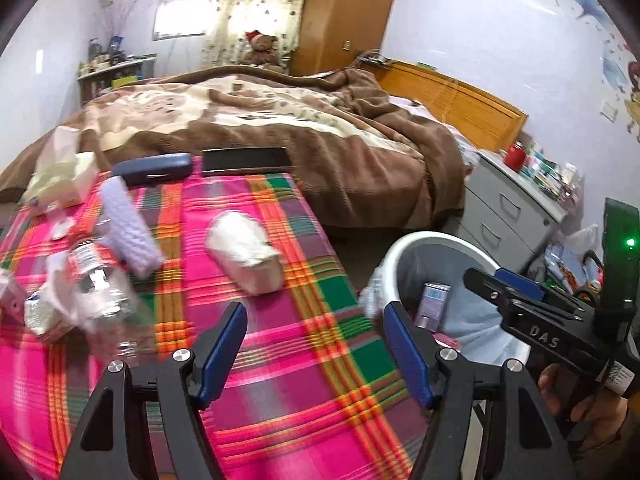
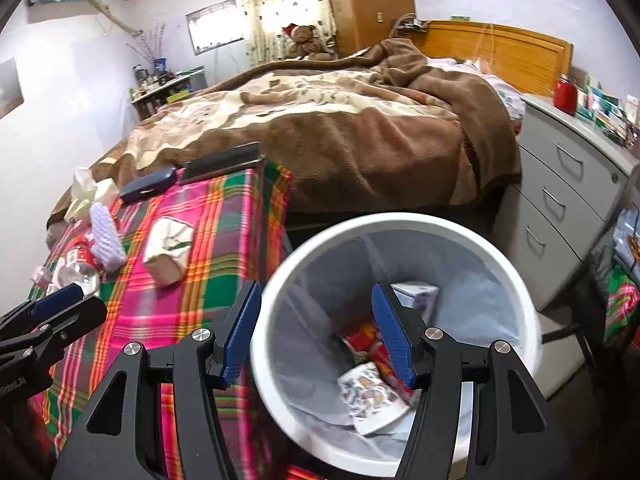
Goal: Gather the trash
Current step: 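Move both tools back over the plaid cloth, then grasp the Coca-Cola bottle with the left tool while the right tool grasps the white paper cup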
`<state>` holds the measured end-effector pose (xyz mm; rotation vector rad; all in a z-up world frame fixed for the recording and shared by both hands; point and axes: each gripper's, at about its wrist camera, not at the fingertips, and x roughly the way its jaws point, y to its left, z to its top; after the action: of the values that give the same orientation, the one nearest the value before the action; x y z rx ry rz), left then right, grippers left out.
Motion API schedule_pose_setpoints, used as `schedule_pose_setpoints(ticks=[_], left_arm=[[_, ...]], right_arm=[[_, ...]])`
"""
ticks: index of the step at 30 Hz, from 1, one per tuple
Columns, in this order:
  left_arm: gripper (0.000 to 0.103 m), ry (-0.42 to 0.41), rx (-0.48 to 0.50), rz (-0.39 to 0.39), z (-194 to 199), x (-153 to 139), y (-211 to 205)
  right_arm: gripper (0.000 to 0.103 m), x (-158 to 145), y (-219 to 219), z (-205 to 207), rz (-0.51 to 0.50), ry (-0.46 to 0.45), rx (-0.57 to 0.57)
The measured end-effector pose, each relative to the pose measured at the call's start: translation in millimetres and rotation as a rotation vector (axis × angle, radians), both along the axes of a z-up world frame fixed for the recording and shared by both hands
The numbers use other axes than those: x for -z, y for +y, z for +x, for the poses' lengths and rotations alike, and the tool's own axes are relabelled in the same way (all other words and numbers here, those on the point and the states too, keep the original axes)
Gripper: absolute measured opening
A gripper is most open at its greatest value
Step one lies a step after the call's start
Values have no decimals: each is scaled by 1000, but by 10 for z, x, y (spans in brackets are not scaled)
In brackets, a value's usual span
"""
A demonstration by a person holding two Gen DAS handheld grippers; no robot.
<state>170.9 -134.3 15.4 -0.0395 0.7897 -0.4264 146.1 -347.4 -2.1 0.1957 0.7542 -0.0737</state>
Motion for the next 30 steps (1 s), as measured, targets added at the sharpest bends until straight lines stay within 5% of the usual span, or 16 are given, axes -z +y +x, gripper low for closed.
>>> schedule_pose_setpoints(ticks=[20, 30], left_arm=[[73, 25, -286, 7, 258, 74, 1292], [73, 84, -335, 20, 593, 238, 1435]], right_arm=[[59, -27, 752, 468, -36, -7, -202], [59, 110, 965, 836, -43, 35, -276]])
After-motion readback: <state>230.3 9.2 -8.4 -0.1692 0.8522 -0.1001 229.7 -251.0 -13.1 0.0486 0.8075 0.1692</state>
